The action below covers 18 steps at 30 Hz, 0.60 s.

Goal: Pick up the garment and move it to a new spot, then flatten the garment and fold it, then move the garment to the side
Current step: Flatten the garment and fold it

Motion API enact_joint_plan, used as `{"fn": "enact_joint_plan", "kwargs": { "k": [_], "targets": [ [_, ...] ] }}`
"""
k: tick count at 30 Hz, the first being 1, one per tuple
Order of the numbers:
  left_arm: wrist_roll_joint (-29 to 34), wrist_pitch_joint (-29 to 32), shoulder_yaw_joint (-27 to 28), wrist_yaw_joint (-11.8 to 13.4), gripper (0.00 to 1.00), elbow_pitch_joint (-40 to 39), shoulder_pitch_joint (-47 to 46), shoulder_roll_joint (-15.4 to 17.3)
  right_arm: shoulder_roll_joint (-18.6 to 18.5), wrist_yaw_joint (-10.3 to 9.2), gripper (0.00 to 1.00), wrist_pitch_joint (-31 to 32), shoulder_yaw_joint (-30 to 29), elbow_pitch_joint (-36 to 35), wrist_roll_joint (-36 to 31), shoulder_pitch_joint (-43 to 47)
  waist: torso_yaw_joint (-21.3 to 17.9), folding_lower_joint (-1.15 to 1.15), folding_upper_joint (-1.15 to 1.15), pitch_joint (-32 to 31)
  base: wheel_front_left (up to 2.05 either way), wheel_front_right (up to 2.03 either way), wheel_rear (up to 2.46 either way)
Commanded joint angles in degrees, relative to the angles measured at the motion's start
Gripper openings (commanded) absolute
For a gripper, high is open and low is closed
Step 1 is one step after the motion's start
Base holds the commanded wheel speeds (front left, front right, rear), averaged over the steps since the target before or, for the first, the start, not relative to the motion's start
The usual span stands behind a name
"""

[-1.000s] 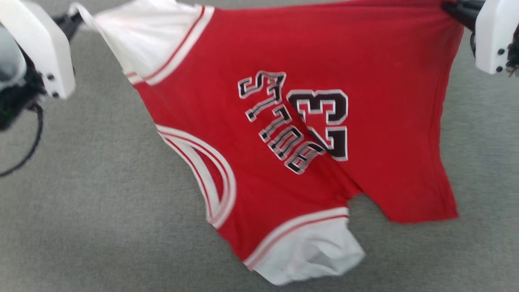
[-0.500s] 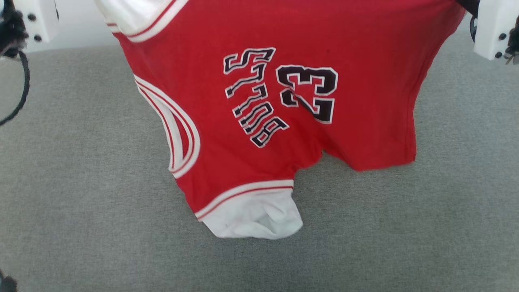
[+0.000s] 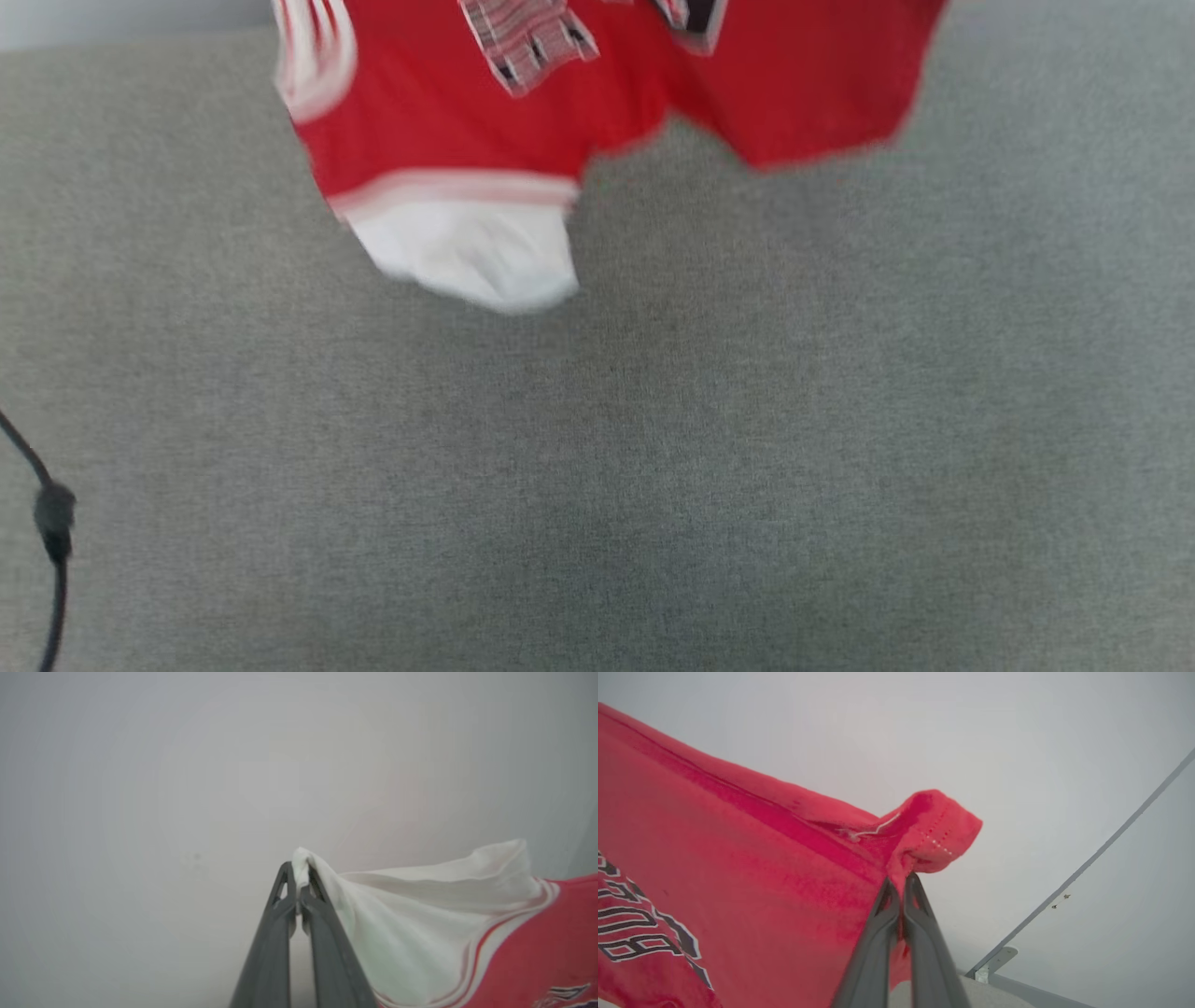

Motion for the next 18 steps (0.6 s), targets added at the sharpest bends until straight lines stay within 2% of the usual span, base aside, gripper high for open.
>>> {"fn": "enact_joint_plan", "kwargs": {
  "k": [1, 9, 12, 14, 18],
  "targets": [
    [1.75, -3.83, 0.50, 0.10, 0.00, 2.66, -3.32, -0.89, 1.24, -0.29, 0.00, -3.59, -1.14, 2.81, -2.36, -2.78, -0.39, 0.00, 0.00, 3.19, 0.00, 0.00, 0.00],
    [7.23, -23.85, 2.16, 0.14, 0.00, 10.97, -15.70, -4.16, 5.46, -0.29, 0.00, -26.86, -7.73, 14.27, -17.72, -13.35, 0.29, 0.00, 0.00, 8.78, 0.00, 0.00, 0.00],
    [8.18, -25.90, 3.38, -0.81, 0.00, 11.55, -17.84, -4.94, 6.49, -0.29, 0.00, -32.67, -10.03, 17.32, -23.13, -15.56, 0.85, 0.00, 0.00, 10.23, 0.00, 0.00, 0.00],
    [8.45, -26.05, 4.10, -1.22, 0.00, 11.22, -17.92, -5.04, 6.66, -0.29, 0.00, -33.43, -10.75, 18.68, -24.90, -15.96, 1.06, 0.00, 0.00, 10.66, 0.00, 0.00, 0.00],
    [10.35, -26.07, 4.93, -4.13, 0.00, 10.67, -13.00, -5.25, 8.53, -0.29, 0.00, -34.52, -11.08, 22.73, -28.36, -14.91, 1.92, 0.00, 0.00, 11.51, 0.00, 0.00, 0.00]
  ]
}}
